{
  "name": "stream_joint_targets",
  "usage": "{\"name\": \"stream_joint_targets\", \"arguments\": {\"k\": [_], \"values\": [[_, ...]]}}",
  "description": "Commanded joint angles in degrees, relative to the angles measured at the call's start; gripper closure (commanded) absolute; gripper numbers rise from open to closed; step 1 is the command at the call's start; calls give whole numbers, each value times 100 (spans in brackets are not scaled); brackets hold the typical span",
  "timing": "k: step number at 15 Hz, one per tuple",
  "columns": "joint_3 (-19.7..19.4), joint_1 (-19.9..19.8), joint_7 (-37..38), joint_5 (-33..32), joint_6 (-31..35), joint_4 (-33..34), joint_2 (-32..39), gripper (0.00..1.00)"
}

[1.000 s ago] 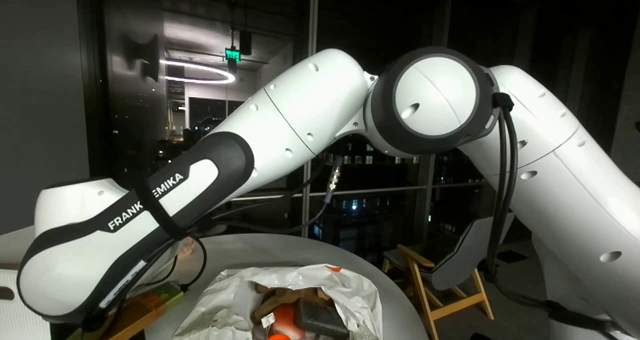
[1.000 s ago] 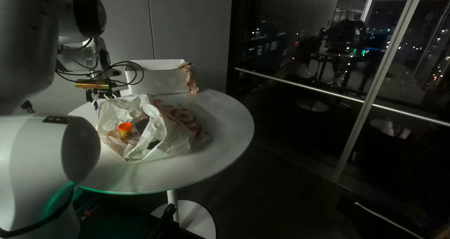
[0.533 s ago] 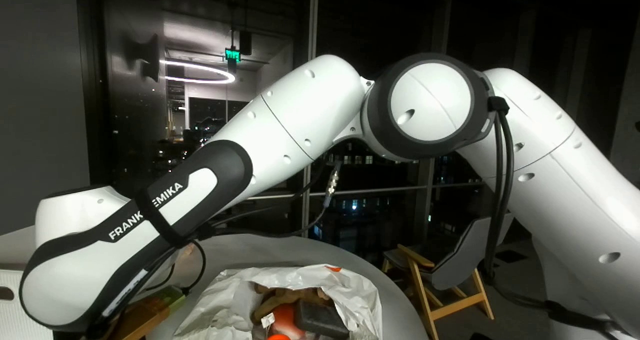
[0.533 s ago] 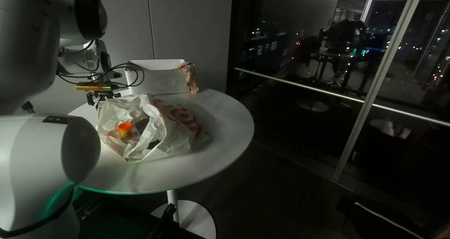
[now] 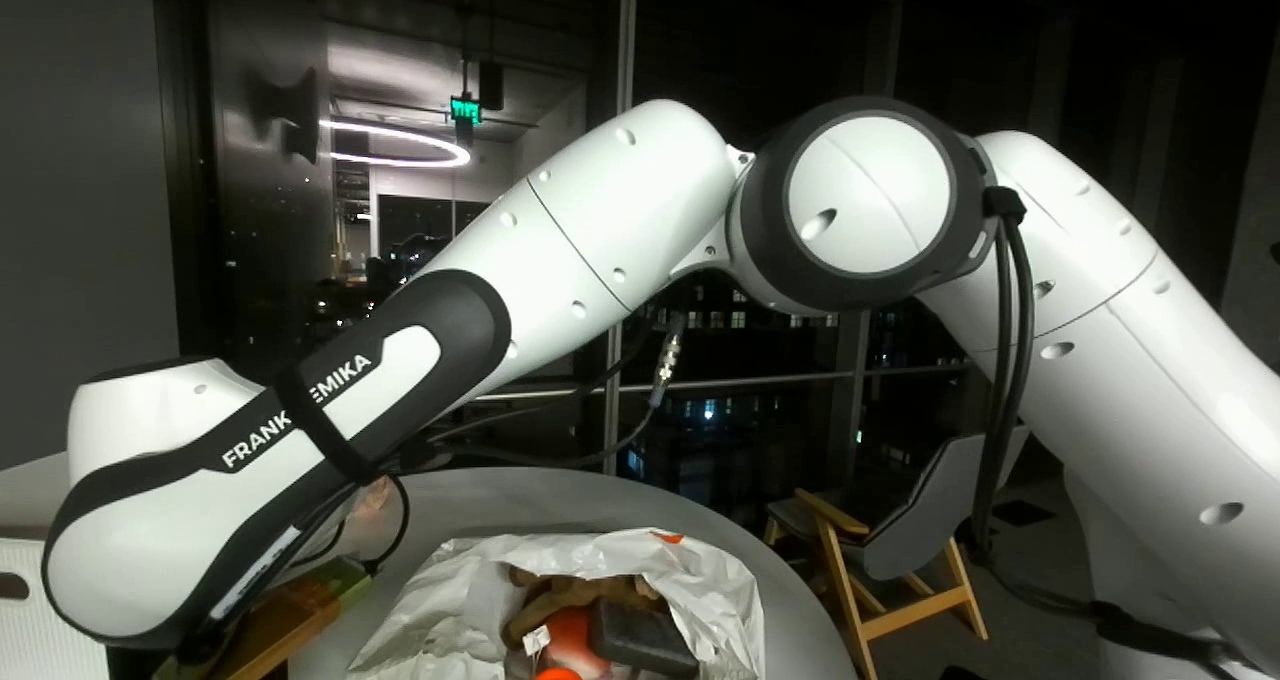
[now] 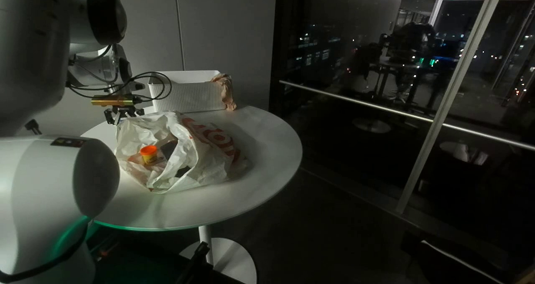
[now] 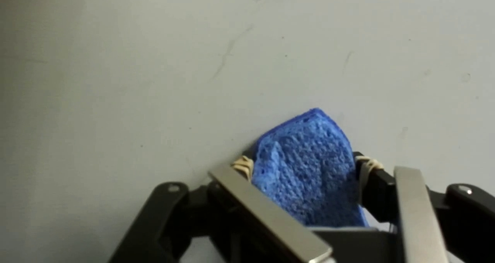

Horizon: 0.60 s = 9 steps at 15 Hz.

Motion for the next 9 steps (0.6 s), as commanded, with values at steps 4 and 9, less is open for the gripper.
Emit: {"name": "stream_joint_targets", "arguments": {"k": [4,9], "values": [[-108,-98,299,-95,-186,-676,-855,69],[-17,-312,395,-33,-451,-1136,-1401,76]]}}
